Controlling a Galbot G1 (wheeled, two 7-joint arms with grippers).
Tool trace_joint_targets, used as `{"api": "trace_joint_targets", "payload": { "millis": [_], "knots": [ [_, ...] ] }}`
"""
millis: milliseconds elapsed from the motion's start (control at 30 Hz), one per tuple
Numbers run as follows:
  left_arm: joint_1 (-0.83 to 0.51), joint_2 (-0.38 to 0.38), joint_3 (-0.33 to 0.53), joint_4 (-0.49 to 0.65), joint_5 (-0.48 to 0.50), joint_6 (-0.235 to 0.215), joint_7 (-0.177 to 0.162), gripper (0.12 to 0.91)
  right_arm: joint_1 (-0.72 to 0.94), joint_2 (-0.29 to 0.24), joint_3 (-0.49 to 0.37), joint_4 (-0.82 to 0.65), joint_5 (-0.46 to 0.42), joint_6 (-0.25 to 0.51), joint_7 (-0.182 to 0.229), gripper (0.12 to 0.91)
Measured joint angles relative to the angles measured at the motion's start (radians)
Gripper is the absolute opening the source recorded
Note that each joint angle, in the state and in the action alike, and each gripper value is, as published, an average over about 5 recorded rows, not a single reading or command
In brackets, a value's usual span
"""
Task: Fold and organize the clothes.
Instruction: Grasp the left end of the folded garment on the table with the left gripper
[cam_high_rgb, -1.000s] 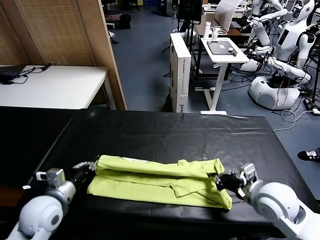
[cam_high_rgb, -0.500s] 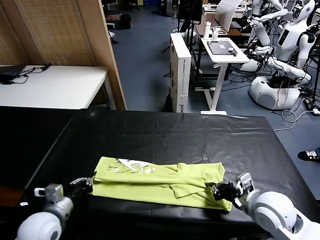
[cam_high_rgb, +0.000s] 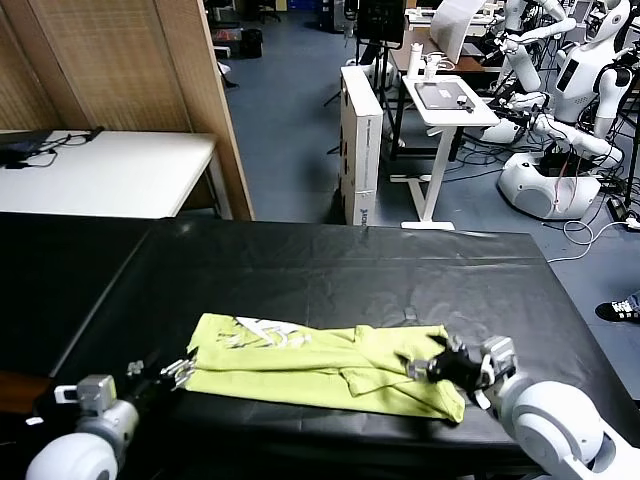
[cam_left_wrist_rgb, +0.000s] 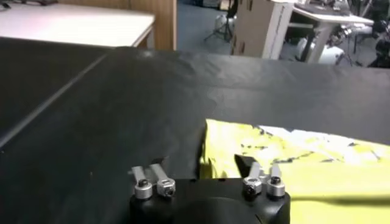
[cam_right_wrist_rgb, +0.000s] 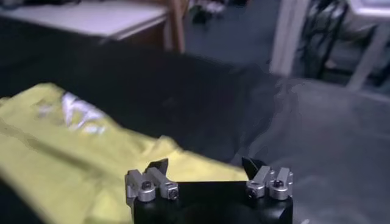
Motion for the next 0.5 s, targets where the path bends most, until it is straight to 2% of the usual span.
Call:
{"api": "trace_joint_targets", "payload": {
  "millis": [200, 500],
  "knots": [
    [-0.086, -0.020, 0.049, 0.077, 0.016, -0.008, 0.007, 0.907, -0.011, 0.047, 0.027, -0.029, 0.006, -0.016, 0.011, 0.907],
    [-0.144, -0.043, 0.089, 0.147, 0.023, -0.014, 0.008, 0.907, -0.009, 0.080, 0.054, -0.057, 0.010, -0.028, 0.013, 0.907]
  ]
}}
